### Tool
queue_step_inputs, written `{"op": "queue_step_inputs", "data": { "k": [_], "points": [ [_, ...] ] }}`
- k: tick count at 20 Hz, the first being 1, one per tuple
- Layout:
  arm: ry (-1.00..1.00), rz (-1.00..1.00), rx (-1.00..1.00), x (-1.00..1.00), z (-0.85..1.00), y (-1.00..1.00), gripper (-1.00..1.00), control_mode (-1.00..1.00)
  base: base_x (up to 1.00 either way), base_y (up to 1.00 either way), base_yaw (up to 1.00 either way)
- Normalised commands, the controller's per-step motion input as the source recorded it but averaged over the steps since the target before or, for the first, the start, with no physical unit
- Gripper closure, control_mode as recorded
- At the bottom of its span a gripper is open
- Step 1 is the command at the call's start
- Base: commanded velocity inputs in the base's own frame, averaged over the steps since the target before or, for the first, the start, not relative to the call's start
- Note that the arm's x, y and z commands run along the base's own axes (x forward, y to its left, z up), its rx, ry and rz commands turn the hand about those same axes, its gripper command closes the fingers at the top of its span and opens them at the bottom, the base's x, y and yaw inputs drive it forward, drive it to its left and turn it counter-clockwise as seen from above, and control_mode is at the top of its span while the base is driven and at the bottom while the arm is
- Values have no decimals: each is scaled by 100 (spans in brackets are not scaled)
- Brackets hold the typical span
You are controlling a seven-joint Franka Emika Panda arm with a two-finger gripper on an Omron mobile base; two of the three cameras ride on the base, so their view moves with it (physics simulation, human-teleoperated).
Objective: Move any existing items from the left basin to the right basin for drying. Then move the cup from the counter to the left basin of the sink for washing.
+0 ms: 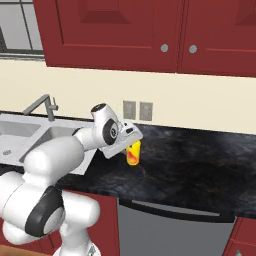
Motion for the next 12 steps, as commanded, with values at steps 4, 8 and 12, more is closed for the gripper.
{"op": "queue_step_inputs", "data": {
  "k": [4,8,12],
  "points": [
    [-2,18,1,-41,86,71,100,-100,0,0,0],
    [-2,24,0,-36,81,91,100,-100,0,0,0],
    [-1,31,0,-22,61,100,100,-100,0,0,0]
  ]
}}
